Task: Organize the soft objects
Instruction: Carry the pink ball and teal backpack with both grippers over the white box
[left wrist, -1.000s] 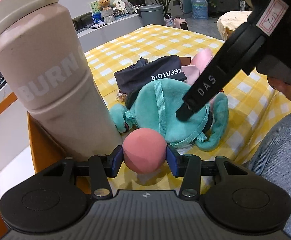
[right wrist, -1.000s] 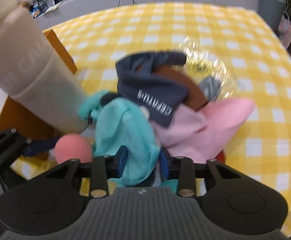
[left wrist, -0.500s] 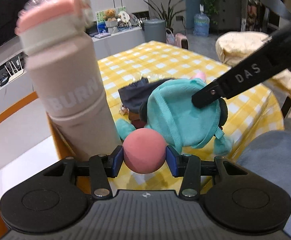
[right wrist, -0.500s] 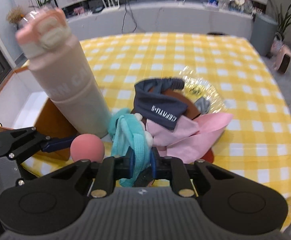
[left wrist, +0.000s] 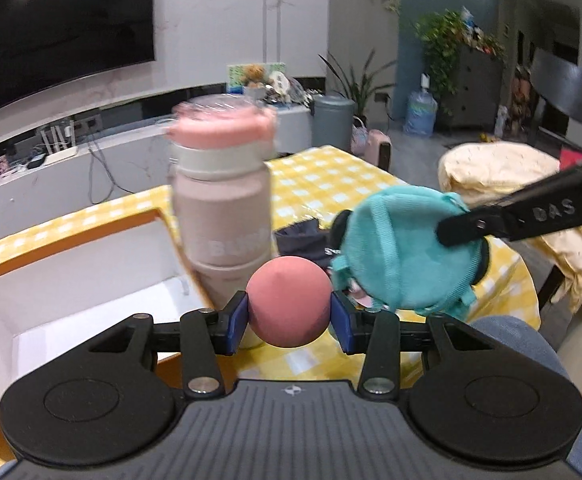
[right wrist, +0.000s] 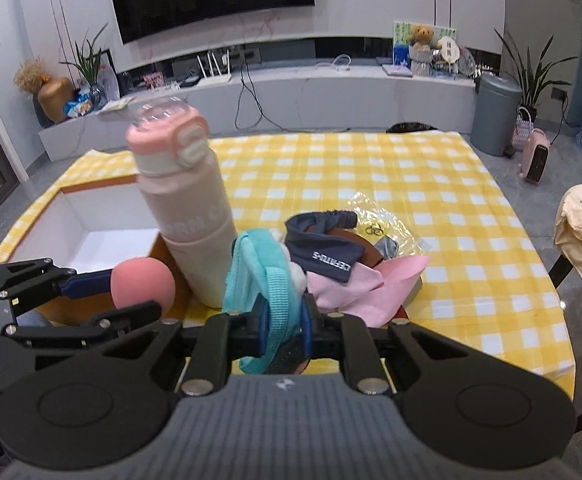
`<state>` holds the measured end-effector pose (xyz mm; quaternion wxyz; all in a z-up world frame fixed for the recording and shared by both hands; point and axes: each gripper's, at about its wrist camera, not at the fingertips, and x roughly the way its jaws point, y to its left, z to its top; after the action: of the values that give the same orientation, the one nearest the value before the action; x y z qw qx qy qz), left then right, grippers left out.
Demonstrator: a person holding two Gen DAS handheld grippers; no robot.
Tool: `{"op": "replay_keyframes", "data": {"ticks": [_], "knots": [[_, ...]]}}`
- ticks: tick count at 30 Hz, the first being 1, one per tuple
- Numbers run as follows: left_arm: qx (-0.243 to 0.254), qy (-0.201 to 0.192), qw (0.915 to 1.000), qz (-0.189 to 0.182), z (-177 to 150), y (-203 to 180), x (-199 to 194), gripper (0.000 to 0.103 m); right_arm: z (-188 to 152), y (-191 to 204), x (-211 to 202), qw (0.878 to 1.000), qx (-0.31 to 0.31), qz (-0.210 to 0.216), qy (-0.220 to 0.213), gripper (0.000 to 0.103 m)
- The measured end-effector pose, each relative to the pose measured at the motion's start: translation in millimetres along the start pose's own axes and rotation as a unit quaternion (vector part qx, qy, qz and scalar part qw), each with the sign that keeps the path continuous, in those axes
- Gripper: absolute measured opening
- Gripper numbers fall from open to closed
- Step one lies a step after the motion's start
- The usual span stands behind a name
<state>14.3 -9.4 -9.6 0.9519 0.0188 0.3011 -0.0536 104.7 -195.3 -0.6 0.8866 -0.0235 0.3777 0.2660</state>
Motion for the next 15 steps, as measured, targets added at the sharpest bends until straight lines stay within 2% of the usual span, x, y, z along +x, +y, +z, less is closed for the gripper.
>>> {"op": "replay_keyframes", "data": {"ticks": [9, 15], "knots": [[-0.037, -0.012, 0.9984, 0.042, -0.6, 46.4, -21.2, 0.050, 4.5, 43.4, -30.3, 0.998, -0.027, 0.041, -0.028, 0.014], [-0.055, -0.018, 0.9955, 0.075, 0.3, 75.1, -30.6, 0.050, 18.4, 81.8, -31.0, 0.994, -0.058, 0.081, -0.047, 0.014]]}}
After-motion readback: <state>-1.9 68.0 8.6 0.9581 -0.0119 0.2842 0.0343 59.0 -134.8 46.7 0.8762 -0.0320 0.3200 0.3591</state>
